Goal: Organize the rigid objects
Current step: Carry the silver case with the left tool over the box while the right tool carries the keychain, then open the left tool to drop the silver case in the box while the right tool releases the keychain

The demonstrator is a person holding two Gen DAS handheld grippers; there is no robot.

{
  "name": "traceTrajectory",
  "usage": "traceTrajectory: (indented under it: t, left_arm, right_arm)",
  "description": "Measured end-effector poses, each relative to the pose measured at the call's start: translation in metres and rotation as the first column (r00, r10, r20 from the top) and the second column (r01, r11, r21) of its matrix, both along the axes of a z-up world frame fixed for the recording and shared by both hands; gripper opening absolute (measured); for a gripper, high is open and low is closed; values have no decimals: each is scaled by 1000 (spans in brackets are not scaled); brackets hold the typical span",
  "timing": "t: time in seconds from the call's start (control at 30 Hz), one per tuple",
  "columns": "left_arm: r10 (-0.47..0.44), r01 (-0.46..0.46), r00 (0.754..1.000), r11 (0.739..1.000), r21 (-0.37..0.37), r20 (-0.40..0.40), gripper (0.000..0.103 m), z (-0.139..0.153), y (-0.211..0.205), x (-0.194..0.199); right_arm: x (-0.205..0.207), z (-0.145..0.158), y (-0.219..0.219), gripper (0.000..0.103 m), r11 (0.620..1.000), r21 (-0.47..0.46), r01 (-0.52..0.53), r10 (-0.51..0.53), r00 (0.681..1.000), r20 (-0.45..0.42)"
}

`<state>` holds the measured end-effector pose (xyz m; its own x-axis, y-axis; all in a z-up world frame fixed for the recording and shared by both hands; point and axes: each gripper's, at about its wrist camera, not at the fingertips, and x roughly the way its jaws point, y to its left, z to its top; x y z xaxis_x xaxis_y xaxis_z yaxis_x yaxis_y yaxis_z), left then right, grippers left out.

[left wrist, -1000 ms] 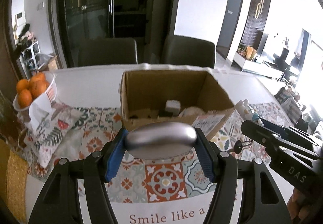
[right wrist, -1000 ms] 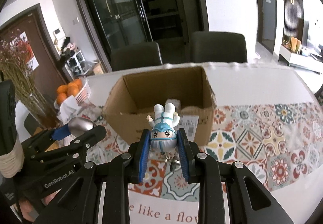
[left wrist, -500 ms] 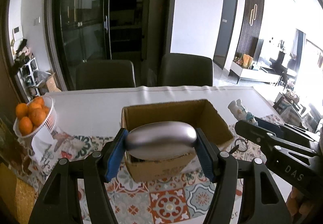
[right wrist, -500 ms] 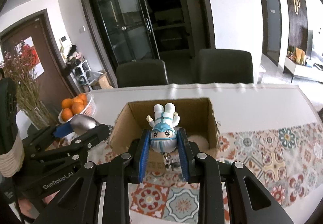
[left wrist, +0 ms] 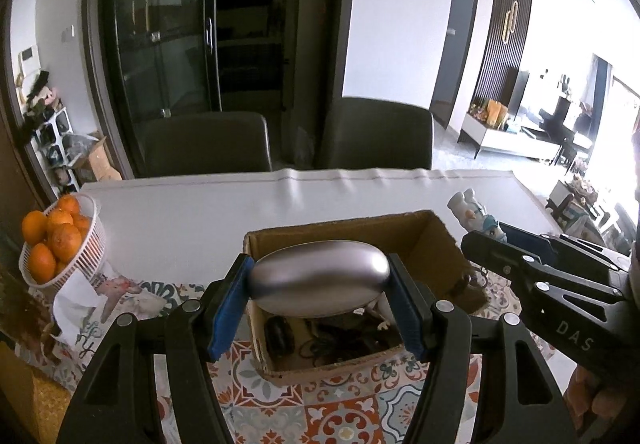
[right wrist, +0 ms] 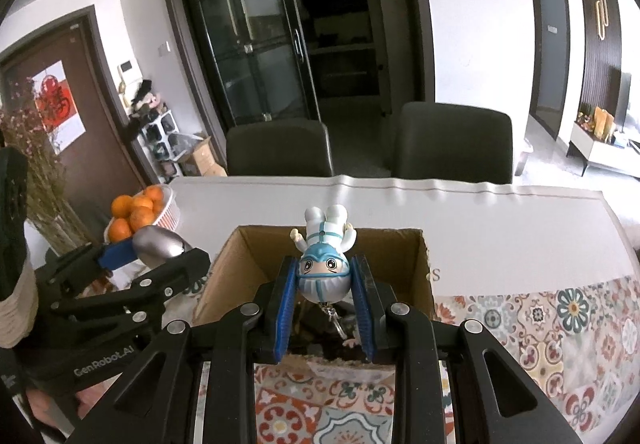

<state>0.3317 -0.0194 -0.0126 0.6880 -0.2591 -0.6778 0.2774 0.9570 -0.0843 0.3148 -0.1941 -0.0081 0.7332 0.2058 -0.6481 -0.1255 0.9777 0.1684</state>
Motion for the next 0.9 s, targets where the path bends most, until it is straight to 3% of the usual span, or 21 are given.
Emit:
traceTrajectory:
  t: [0.4,0.77,0.9]
  left_arm:
    - [-2,14,991,996,90,-132,65,-45,-12,38]
    - [25,2,971,994,109,-240,65,-80,-14,49]
    - [37,-9,971,993,120,-235,74,-78,-13,46]
  right_arm:
    - [37,-44,-9,28,1000,-7,8,-9,991,-134]
    - [47,-82,-12,28,1000,-12,20,-23,972,-234]
    - [46,-88,-12,34,1000,-15,23,-26,966,-256]
